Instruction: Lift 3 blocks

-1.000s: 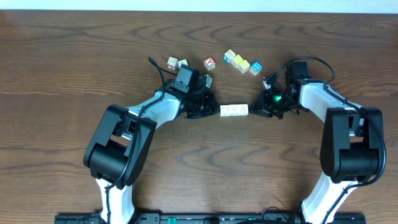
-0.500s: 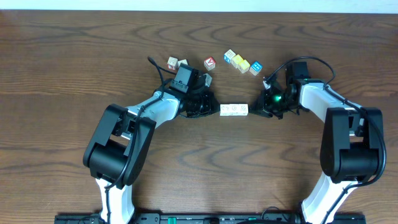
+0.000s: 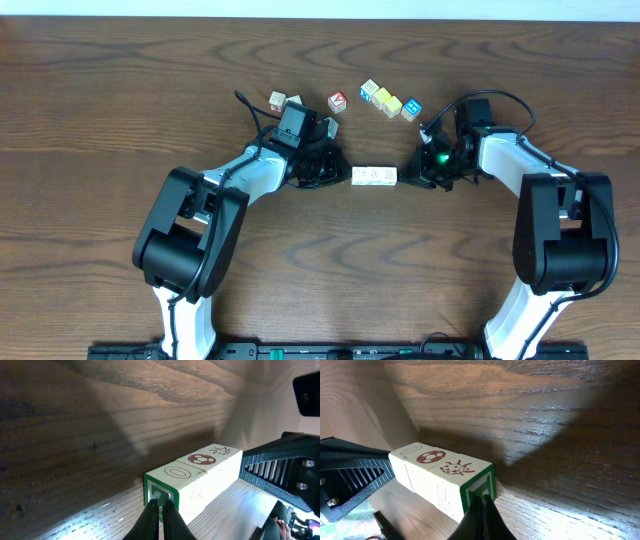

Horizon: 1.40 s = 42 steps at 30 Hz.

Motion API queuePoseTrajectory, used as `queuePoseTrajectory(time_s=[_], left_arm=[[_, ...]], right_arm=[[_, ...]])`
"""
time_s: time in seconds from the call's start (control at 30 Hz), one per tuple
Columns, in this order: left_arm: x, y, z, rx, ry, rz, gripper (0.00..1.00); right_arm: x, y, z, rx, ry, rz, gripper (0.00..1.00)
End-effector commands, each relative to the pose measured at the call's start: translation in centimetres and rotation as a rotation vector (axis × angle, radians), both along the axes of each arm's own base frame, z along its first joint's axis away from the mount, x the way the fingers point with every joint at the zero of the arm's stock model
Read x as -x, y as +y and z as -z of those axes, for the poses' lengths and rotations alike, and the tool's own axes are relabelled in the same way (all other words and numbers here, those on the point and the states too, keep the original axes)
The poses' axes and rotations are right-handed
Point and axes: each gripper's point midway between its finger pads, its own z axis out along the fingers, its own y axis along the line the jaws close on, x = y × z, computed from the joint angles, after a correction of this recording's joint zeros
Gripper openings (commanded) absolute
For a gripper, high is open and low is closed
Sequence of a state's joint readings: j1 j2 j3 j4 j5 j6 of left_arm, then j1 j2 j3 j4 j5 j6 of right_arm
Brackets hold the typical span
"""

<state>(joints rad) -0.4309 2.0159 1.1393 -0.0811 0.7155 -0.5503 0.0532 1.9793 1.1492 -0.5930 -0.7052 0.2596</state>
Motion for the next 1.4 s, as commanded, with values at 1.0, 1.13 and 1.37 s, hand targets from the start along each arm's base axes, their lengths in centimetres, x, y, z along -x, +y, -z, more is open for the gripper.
queuePoseTrajectory(time_s=[1.0, 1.13, 1.37], left_arm=[[1.1, -1.3, -4.2, 0.077, -0.037, 0.052, 0.07], [1.1, -1.3, -4.2, 0.076, -0.036, 0.052, 0.07], [1.2, -1.3, -4.2, 0.075, -0.034, 0.052, 0.07]], right_arm=[[0.3, 3.5, -3.8, -0.146, -0.039, -0.060, 0.01], [0.3, 3.5, -3.8, -0.146, -0.040, -0.060, 0.01], [0.3, 4.1, -4.9, -0.207, -0.049, -0.073, 0.01]])
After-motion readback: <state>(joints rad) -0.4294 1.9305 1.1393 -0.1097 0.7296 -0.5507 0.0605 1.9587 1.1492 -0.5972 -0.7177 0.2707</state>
